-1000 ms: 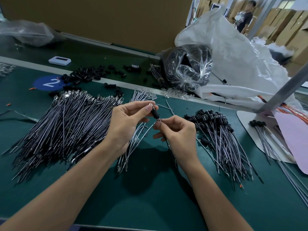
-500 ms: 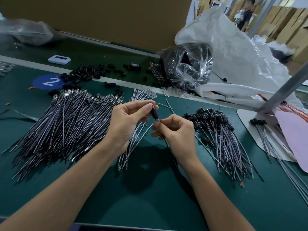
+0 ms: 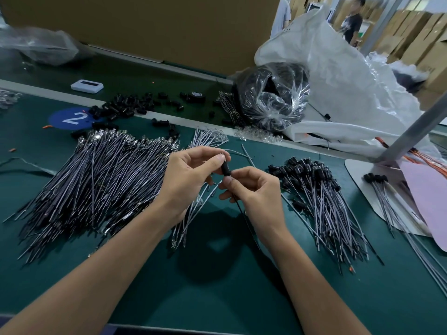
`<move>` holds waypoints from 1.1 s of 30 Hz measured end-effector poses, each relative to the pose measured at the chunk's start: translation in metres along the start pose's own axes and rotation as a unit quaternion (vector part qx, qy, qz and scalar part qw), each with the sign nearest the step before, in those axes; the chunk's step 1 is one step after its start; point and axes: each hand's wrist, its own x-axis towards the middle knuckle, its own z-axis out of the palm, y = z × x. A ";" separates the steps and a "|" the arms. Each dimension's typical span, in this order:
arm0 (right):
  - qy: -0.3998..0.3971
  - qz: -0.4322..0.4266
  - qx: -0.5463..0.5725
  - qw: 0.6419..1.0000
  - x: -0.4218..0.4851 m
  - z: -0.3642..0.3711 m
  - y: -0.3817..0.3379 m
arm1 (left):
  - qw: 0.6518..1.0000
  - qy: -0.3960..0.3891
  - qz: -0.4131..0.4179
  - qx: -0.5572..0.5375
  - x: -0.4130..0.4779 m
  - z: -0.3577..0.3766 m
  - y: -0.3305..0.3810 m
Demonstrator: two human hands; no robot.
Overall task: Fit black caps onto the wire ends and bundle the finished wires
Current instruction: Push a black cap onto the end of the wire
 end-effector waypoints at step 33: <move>0.048 -0.052 -0.018 0.997 0.001 0.000 0.000 | 0.996 -0.054 -0.007 -0.067 -0.001 -0.001 0.001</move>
